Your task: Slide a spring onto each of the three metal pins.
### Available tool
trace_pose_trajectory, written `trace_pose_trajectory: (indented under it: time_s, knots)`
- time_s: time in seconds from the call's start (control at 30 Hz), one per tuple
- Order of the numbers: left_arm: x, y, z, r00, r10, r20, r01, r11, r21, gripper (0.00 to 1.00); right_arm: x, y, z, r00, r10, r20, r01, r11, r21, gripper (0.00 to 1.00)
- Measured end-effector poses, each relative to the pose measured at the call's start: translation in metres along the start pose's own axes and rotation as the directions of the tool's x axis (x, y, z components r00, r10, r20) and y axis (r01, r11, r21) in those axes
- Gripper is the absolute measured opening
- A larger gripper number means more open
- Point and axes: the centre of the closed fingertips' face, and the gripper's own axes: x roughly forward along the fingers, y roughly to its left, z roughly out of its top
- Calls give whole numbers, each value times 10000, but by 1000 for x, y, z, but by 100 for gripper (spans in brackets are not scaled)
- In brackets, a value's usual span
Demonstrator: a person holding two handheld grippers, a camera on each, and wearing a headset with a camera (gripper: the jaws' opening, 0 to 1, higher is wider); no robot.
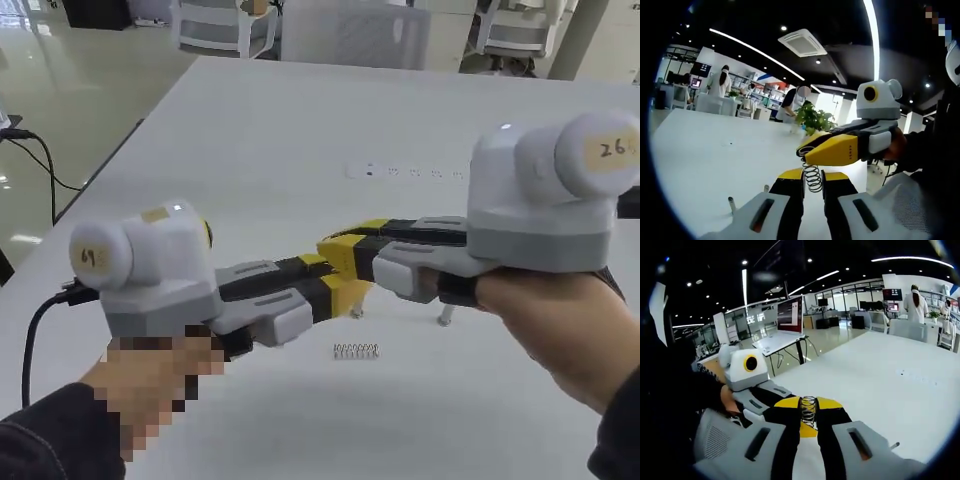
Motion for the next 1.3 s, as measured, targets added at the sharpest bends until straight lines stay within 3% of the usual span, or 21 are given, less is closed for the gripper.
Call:
trace_pose_trajectory:
  time_s: [0.17, 0.3, 0.5, 0.6, 0.7, 0.73, 0.83, 0.9, 0.93, 1.0, 1.07, 1.13, 1.27, 1.3]
  knots:
    - [-1, 2, -3, 9997, 154, -179, -137, 9956, 932, 8, -3, 1, -3, 9999, 49, -99, -50, 10000, -54, 13]
    - [-1, 0, -5, 9989, 131, -461, -50, 9852, 1711, 8, -5, 3, -5, 9996, 113, -262, -118, 9997, -200, 13]
    - [-2, -2, -12, 9916, 183, -1280, 259, 9416, 3358, 8, -9, 7, -13, 9971, 296, -703, -336, 9979, -562, 12]
    - [-3, -6, -15, 9842, 234, -1755, 529, 9071, 4176, 8, -12, 11, -18, 9937, 428, -1033, -511, 9955, -795, 12]
    - [-4, -8, -19, 9746, 376, -2207, 794, 8636, 4978, 8, -16, 15, -23, 9878, 515, -1469, -684, 9913, -1127, 13]
    - [-4, -10, -20, 9723, 346, -2313, 898, 8579, 5058, 8, -17, 16, -24, 9859, 532, -1588, -724, 9904, -1177, 13]
    - [-4, -10, -21, 9646, 633, -2560, 990, 8129, 5739, 8, -19, 16, -29, 9773, 473, -2067, -794, 9855, -1497, 13]
    - [-3, -12, -24, 9600, 740, -2701, 1074, 7934, 5991, 8, -20, 17, -31, 9698, 386, -2408, -799, 9832, -1643, 13]
    - [-2, -10, -25, 9555, 936, -2797, 1068, 7742, 6238, 8, -22, 15, -35, 9616, 215, -2736, -704, 9829, -1703, 13]
    - [-1, -12, -30, 9488, 1010, -2993, 1244, 7514, 6480, 8, -22, 16, -39, 9493, 143, -3140, -763, 9796, -1860, 13]
    - [-1, -11, -32, 9435, 1171, -3101, 1323, 7247, 6763, 8, -21, 16, -42, 9427, 57, -3337, -784, 9756, -2049, 13]
    - [0, -13, -36, 9400, 1158, -3209, 1430, 7202, 6788, 8, -22, 15, -49, 9281, -10, -3723, -833, 9741, -2103, 13]
    - [0, -14, -37, 9394, 1139, -3235, 1460, 7206, 6778, 7, -19, 16, -54, 9224, 6, -3862, -883, 9739, -2093, 13]
    - [1, -15, -36, 9408, 1128, -3197, 1417, 7259, 6730, 8, -19, 15, -55, 9202, -12, -3914, -887, 9734, -2115, 13]
